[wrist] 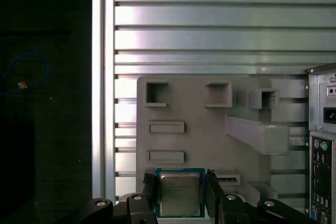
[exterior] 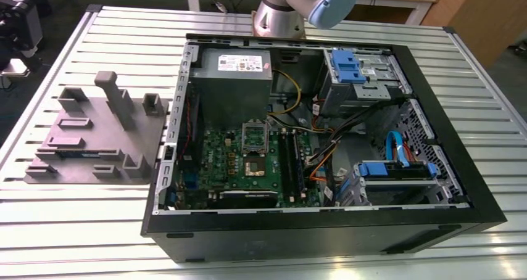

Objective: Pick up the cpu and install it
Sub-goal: 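Pick up the cpu and move it towards the insertion slot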

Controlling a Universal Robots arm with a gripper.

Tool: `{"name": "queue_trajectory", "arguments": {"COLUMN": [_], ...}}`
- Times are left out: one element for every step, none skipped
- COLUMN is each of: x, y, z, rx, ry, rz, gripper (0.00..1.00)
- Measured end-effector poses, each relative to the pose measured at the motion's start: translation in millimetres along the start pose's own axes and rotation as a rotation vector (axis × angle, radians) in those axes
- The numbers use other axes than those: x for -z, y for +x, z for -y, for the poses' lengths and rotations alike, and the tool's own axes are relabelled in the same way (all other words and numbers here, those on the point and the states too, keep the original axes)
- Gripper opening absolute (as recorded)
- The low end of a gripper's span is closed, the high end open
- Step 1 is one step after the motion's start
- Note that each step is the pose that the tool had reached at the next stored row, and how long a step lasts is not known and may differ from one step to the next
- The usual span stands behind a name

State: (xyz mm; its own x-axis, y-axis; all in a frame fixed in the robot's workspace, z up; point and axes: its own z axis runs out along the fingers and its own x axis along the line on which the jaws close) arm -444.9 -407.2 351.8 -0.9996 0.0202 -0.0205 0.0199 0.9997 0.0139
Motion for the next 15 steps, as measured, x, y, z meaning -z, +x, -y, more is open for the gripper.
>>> {"name": "queue_trajectory", "arguments": {"x": [0.0, 0.0, 0.0, 0.0, 0.0, 0.0, 0.0, 0.0, 0.2, 0.8, 1.9, 3.9, 5.6, 7.3, 8.3], "y": [0.0, 0.0, -0.1, -0.1, -0.1, -0.1, -0.1, -0.1, -0.1, -0.2, -0.2, -0.2, -0.2, -0.3, -0.3], "z": [0.0, 0.0, 0.0, 0.0, 0.0, 0.0, 0.0, 0.0, 0.0, 0.0, -0.1, -0.1, -0.1, -0.1, -0.1], "rx": [0.000, 0.000, 0.000, 0.000, 0.000, 0.000, 0.000, 0.000, 0.000, 0.000, 0.000, 0.000, 0.000, 0.000, 0.000], "ry": [0.0000, 0.0000, 0.0000, 0.0000, 0.0000, 0.0000, 0.0000, 0.0001, 0.0000, 0.0001, 0.0001, 0.0001, 0.0000, 0.0000, 0.0000], "rz": [0.0000, 0.0000, 0.0000, 0.0001, 0.0001, 0.0000, 0.0000, 0.0000, 0.0000, -0.0002, -0.0002, -0.0001, 0.0001, -0.0001, 0.0001], "gripper": [0.47, 0.47, 0.47, 0.47, 0.47, 0.47, 0.47, 0.47, 0.47, 0.47, 0.47, 0.47, 0.47, 0.47, 0.47]}}
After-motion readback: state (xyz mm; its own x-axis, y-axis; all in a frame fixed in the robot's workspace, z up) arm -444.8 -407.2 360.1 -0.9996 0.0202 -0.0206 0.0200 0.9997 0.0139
